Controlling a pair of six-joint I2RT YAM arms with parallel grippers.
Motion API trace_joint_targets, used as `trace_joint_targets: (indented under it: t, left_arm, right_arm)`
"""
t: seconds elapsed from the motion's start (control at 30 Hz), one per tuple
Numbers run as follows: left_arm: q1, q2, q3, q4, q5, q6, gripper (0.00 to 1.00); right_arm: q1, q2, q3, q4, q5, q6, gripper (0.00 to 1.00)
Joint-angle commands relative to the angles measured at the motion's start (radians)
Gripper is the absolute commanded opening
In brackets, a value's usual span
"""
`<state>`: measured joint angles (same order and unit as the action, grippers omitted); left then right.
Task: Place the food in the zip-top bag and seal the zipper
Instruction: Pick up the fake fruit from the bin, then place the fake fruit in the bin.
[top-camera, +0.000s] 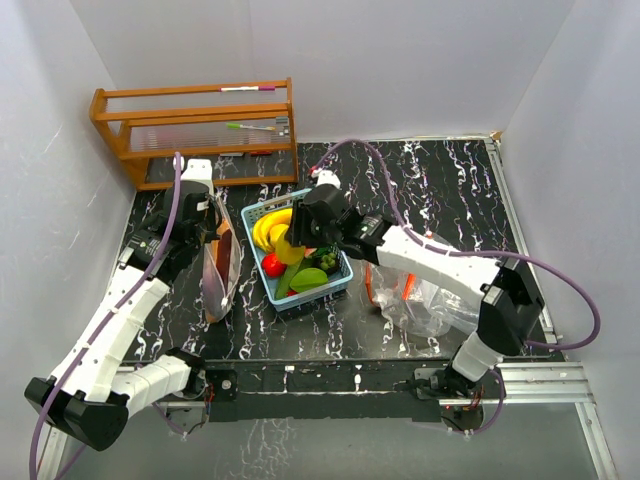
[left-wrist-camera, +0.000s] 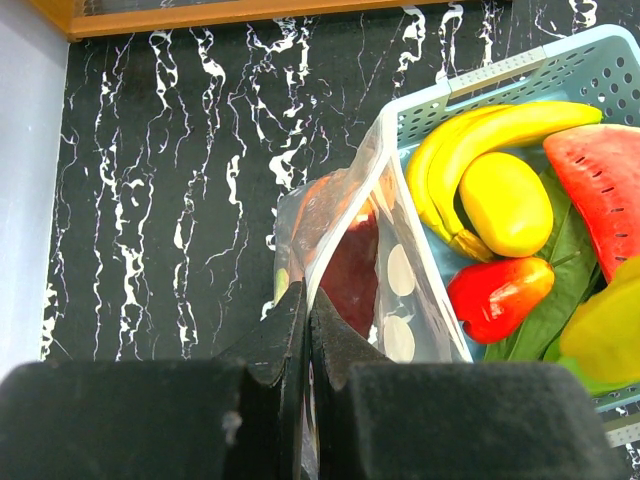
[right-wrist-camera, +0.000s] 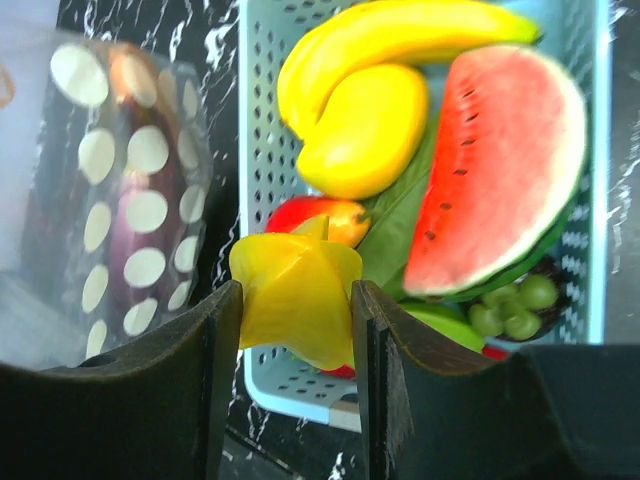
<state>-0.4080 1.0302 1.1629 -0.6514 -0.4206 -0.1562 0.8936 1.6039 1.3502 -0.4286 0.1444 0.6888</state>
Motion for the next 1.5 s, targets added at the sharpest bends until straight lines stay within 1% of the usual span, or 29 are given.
trace_joint_targets:
  t: [0.0, 0.13, 0.17, 0.27, 0.3, 0.4, 0.43, 0.6, 0.73, 0.83, 1.0, 1.07, 1.23, 1.3, 1.47]
  left_arm:
    - [-0.003, -0.028, 0.013, 0.000, -0.015, 0.010, 0.00]
    - [-0.003, -0.029, 0.017, -0.002, -0.015, 0.012, 0.00]
    - [-0.003, -0.031, 0.018, -0.003, -0.015, 0.012, 0.00]
    - [-0.004, -0.033, 0.015, -0.004, -0.014, 0.014, 0.00]
    - [-0.003, -0.032, 0.014, -0.004, -0.014, 0.013, 0.00]
    - [-0.004, -0.034, 0.012, -0.004, -0.015, 0.014, 0.00]
    - [-0.003, -0.034, 0.011, -0.004, -0.015, 0.014, 0.00]
    - [-0.004, -0.036, 0.004, -0.001, -0.021, 0.015, 0.00]
    - [-0.003, -0.032, 0.006, 0.004, -0.016, 0.013, 0.00]
    - [-0.003, -0.033, 0.006, 0.007, -0.010, 0.011, 0.00]
    - [-0.003, -0.036, 0.011, -0.002, -0.008, 0.009, 0.00]
    - [-0.004, -0.040, 0.013, -0.009, -0.015, 0.008, 0.00]
    - [-0.005, -0.053, 0.015, -0.010, -0.020, 0.015, 0.00]
    - [-0.003, -0.053, 0.014, -0.009, -0.018, 0.015, 0.00]
    - [-0.003, -0.058, 0.005, -0.006, -0.022, 0.017, 0.00]
  right_arm:
    - [-0.056, 0.027, 0.076, 0.051, 0.050, -0.059, 0.43]
    - [-0.087, 0.080, 0.110, 0.073, 0.075, -0.083, 0.48]
    - [-0.096, 0.088, 0.111, 0.086, 0.068, -0.092, 0.50]
    - [-0.111, 0.116, 0.125, 0.118, 0.031, -0.107, 0.60]
    - [-0.112, 0.124, 0.132, 0.117, 0.025, -0.111, 0.66]
    - [-0.111, 0.136, 0.144, 0.111, -0.006, -0.122, 0.76]
    - [-0.111, 0.136, 0.144, 0.108, -0.016, -0.123, 0.77]
    - [-0.099, 0.088, 0.115, 0.098, -0.067, -0.103, 0.78]
    - [-0.043, 0.068, 0.101, 0.054, -0.064, -0.058, 0.78]
    - [-0.005, 0.082, 0.085, 0.050, -0.056, -0.023, 0.78]
    - [0.002, 0.134, 0.067, 0.076, -0.086, 0.040, 0.78]
    - [0.005, 0.178, 0.080, 0.055, -0.077, 0.055, 0.78]
    - [0.008, 0.220, 0.084, 0.036, -0.058, 0.068, 0.78]
    - [0.012, 0.237, 0.103, -0.008, -0.038, 0.072, 0.78]
    - [0.058, 0.185, 0.098, -0.057, 0.092, 0.062, 0.76]
